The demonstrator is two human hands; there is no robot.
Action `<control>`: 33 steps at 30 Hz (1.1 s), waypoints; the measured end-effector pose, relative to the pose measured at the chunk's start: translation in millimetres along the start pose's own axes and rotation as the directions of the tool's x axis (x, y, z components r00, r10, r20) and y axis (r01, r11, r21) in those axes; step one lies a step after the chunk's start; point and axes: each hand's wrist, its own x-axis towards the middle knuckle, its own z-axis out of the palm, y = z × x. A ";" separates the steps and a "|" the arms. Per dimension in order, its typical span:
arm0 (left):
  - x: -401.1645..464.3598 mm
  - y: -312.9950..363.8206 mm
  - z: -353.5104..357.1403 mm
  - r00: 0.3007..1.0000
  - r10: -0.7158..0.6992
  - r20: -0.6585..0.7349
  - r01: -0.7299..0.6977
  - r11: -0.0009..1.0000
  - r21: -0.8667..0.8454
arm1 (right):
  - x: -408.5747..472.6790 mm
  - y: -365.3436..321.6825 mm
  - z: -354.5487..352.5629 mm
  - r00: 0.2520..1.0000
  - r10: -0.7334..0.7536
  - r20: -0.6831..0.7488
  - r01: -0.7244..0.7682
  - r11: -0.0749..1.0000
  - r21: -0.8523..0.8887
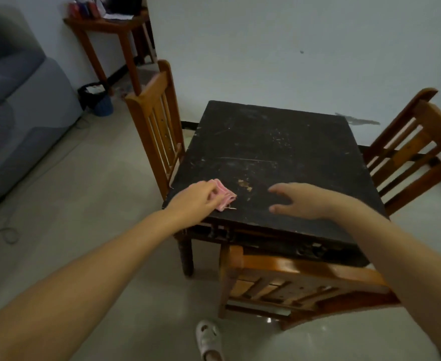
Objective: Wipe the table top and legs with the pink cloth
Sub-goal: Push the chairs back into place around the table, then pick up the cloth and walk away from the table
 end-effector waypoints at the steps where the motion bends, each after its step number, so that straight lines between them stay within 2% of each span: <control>1: 8.0 -22.5 8.7 0.998 -0.062 0.019 0.061 0.998 0.035 | 26.3 -10.0 2.6 0.999 -0.033 0.000 0.033 0.999 -0.022; 4: 24.7 -75.9 39.6 0.977 -0.204 0.067 0.196 0.974 0.110 | 108.3 -37.5 24.6 0.991 -0.128 0.026 0.130 0.990 -0.058; 6: 34.0 -104.4 58.1 0.960 -0.257 0.109 0.241 0.960 0.144 | 157.4 -49.4 48.1 0.990 -0.129 0.050 0.132 0.990 -0.043; 8: 41.2 -128.3 74.6 0.952 -0.280 0.125 0.254 0.949 0.188 | 196.5 -56.1 72.2 0.991 -0.131 -0.011 0.130 0.990 -0.046; 11: 48.3 -151.3 92.5 0.954 -0.257 0.155 0.211 0.941 0.263 | 235.4 -58.1 101.3 0.968 -0.203 -0.149 0.189 0.977 -0.102; 15: 46.7 -167.3 110.9 0.970 -0.201 0.139 0.143 0.928 0.343 | 257.8 -47.3 133.2 0.933 -0.282 -0.222 0.247 0.953 -0.174; 17: 42.6 -170.6 117.3 0.974 -0.178 0.139 0.118 0.926 0.359 | 260.7 -45.8 141.3 0.912 -0.285 -0.295 0.250 0.956 -0.152; 20: 39.1 -177.1 120.3 0.975 -0.165 0.146 0.094 0.910 0.403 | 263.1 -47.9 141.3 0.907 -0.266 -0.327 0.252 0.964 -0.084; 24: 43.7 -179.3 113.5 0.979 -0.129 0.158 0.069 0.939 0.337 | 270.5 -51.3 134.2 0.890 -0.248 -0.384 0.270 0.963 0.002; 27: 38.2 -186.7 92.3 0.974 -0.183 0.136 0.140 0.951 0.277 | 277.5 -77.7 119.2 0.916 -0.174 -0.362 0.230 0.966 0.118; 30: 16.4 -213.7 63.2 0.961 -0.268 0.068 0.243 0.936 0.256 | 290.3 -127.3 107.6 0.886 -0.287 -0.365 0.353 0.927 0.129; 33: -23.6 -267.0 31.8 0.931 -0.363 -0.036 0.360 0.899 0.250 | 317.9 -198.4 109.9 0.798 -0.452 -0.398 0.522 0.849 0.083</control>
